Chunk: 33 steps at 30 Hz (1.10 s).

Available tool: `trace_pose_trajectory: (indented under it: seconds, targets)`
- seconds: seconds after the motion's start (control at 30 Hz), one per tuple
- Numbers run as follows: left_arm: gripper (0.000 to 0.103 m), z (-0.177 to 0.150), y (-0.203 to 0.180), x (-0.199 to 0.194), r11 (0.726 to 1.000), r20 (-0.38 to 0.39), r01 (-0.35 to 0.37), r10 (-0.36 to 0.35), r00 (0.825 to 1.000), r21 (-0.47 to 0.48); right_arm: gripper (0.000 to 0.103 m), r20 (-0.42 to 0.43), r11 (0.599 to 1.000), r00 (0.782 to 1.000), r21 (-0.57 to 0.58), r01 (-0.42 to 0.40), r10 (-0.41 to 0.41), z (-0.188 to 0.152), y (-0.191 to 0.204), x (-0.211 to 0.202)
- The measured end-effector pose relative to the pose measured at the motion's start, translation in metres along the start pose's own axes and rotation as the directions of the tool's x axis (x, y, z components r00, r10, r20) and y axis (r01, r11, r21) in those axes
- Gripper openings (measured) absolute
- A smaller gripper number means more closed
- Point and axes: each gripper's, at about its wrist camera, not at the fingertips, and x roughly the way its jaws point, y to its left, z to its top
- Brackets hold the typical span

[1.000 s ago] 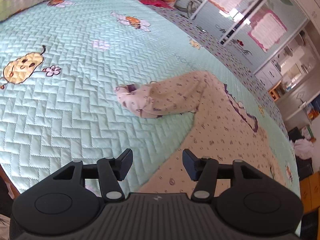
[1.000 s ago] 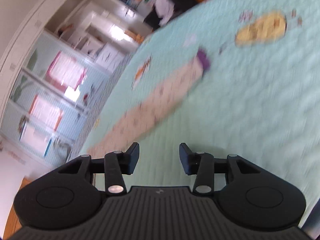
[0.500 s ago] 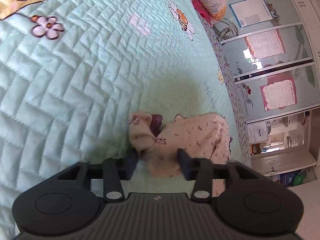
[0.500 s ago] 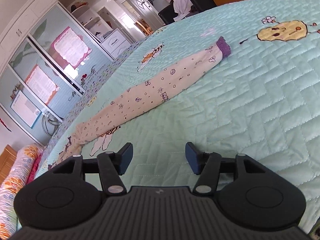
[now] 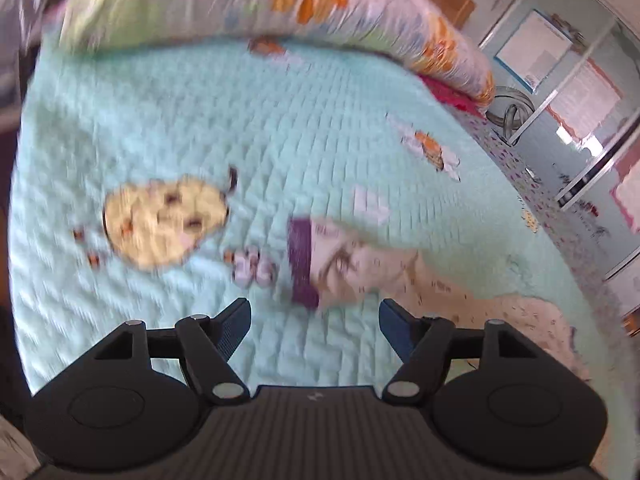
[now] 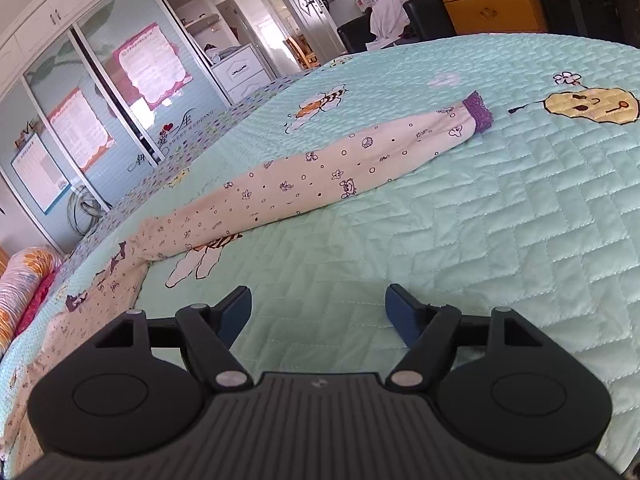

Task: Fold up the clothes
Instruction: 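Carry the other purple-trimmed cuff with the left gripper across the garment body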

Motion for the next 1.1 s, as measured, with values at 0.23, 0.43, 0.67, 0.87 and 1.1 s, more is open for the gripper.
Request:
trace_pose_trajectory:
  seconds: [0.23,0.43,0.67,0.87,1.1]
  targets:
    - [0.073,0.000,0.015,0.008,0.991,0.003,0.067,-0.067,0.998,-0.116,0.074,-0.001,1.000,1.000,-0.008,0.002,-0.002,-0.001,0.001,-0.002]
    - [0.071,0.021,0.000,0.025,1.000,-0.053,0.022,-0.021,0.998,0.021,0.074,0.001,1.000,1.000,-0.011,0.005,-0.005,-0.001,0.002,-0.003]
    - [0.003,0.045,-0.006,0.044,0.990,-0.176,0.140,-0.133,0.975,0.027,0.075,0.003,0.999,1.000,-0.028,0.015,-0.015,-0.002,0.005,-0.003]
    - [0.025,0.115,0.025,0.017,0.915,0.031,0.218,-0.221,0.975,-0.339,0.075,0.002,0.999,1.000,-0.046,0.026,-0.026,-0.003,0.007,-0.003]
    - [0.040,0.113,0.051,0.011,0.968,0.004,0.112,-0.114,0.994,-0.224,0.075,0.009,0.998,0.999,-0.049,0.035,-0.035,-0.005,0.009,-0.003]
